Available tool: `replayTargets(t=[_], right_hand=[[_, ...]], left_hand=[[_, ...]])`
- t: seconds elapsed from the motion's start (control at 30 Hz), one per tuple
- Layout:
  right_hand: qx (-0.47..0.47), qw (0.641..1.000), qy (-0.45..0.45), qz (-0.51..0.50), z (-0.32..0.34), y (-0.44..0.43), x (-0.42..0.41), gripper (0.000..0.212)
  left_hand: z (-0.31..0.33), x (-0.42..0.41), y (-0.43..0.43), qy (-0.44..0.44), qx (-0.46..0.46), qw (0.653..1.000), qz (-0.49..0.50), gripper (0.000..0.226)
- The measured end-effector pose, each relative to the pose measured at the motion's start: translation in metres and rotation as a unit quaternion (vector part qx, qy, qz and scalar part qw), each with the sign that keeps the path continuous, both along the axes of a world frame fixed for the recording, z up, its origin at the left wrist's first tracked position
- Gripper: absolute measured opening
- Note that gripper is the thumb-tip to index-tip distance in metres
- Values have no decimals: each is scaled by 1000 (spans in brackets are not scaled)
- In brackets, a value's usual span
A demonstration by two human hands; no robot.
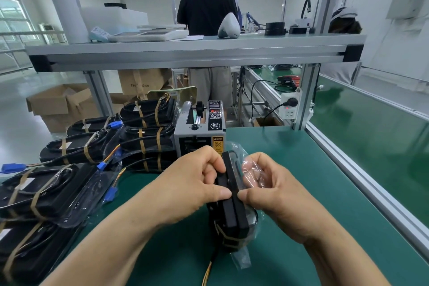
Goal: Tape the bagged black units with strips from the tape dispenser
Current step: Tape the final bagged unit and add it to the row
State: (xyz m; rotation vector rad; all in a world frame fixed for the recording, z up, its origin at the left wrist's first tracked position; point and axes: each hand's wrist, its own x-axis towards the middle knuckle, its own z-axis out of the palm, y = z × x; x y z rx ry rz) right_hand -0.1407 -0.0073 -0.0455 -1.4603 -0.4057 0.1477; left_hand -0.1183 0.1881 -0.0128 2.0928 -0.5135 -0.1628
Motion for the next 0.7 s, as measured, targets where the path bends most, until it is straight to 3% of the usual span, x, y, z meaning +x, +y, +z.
replayTargets(t=[0.33,0.53,0.7], right_hand=[[22,1000,14,10,-3,-2,3,35],[27,999,12,21,-2,1,3,32],[22,1000,15,15,-2,1,5,38]], left_hand=[[2,0,-1,65,-87,994,-6,30],[-2,2,-12,-19,-37,996,73,35],[-4,4,-15,-35,-25,995,88,18]])
